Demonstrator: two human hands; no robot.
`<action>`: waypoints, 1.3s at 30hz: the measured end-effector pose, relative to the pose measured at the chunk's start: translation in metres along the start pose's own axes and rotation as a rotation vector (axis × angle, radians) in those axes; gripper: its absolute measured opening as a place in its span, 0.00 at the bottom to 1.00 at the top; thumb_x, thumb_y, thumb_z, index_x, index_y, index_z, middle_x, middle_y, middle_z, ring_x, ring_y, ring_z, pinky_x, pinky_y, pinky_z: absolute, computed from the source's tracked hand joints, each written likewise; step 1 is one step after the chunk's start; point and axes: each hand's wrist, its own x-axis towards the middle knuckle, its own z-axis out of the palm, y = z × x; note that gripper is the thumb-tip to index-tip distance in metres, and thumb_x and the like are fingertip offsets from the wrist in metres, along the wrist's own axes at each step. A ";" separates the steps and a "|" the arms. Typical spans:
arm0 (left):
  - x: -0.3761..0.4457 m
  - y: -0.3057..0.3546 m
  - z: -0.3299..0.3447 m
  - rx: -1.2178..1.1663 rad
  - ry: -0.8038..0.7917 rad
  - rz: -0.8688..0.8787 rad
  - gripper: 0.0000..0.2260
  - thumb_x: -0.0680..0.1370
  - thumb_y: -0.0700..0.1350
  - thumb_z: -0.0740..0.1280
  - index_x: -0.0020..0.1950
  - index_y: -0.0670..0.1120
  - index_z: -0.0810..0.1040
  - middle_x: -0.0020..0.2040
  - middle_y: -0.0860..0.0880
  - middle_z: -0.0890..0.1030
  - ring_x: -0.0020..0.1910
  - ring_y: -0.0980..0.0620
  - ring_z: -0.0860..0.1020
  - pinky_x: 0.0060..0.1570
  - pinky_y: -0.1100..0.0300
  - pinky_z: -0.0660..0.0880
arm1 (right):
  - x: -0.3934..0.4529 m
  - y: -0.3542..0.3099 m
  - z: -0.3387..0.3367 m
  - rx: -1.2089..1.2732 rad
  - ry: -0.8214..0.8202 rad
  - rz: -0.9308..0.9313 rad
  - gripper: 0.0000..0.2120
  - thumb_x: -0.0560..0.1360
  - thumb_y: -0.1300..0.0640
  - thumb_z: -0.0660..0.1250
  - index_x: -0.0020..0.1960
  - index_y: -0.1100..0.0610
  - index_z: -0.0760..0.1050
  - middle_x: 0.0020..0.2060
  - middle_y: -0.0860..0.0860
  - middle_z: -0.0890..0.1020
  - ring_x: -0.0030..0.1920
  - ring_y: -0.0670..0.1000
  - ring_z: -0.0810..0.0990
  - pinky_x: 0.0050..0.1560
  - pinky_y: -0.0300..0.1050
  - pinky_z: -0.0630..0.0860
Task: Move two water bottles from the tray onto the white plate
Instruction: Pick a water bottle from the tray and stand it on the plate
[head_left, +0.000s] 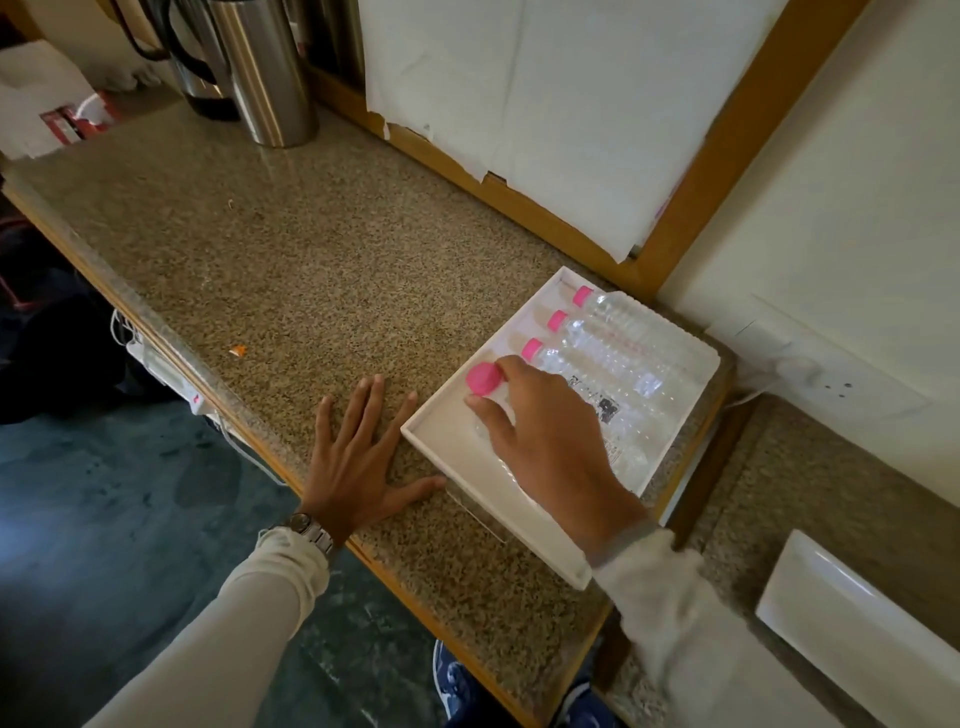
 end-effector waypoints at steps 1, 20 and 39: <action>0.000 0.000 0.001 0.000 0.002 0.001 0.48 0.70 0.81 0.48 0.81 0.53 0.57 0.82 0.39 0.58 0.81 0.39 0.58 0.76 0.30 0.54 | -0.011 0.001 -0.009 0.077 0.040 -0.011 0.14 0.80 0.47 0.64 0.59 0.55 0.74 0.48 0.52 0.84 0.49 0.55 0.82 0.41 0.45 0.69; 0.003 0.003 -0.005 -0.154 0.011 -0.052 0.47 0.69 0.80 0.47 0.82 0.56 0.49 0.83 0.42 0.52 0.83 0.42 0.51 0.77 0.29 0.52 | -0.060 0.018 -0.031 0.441 0.139 -0.043 0.21 0.80 0.54 0.63 0.69 0.65 0.71 0.61 0.57 0.81 0.62 0.53 0.80 0.59 0.48 0.80; 0.041 0.250 -0.042 -0.273 0.143 0.524 0.49 0.71 0.78 0.57 0.82 0.49 0.51 0.83 0.40 0.52 0.83 0.44 0.50 0.79 0.34 0.53 | -0.183 0.142 -0.152 0.441 0.464 0.224 0.20 0.81 0.51 0.62 0.71 0.56 0.71 0.60 0.42 0.80 0.59 0.35 0.78 0.56 0.28 0.75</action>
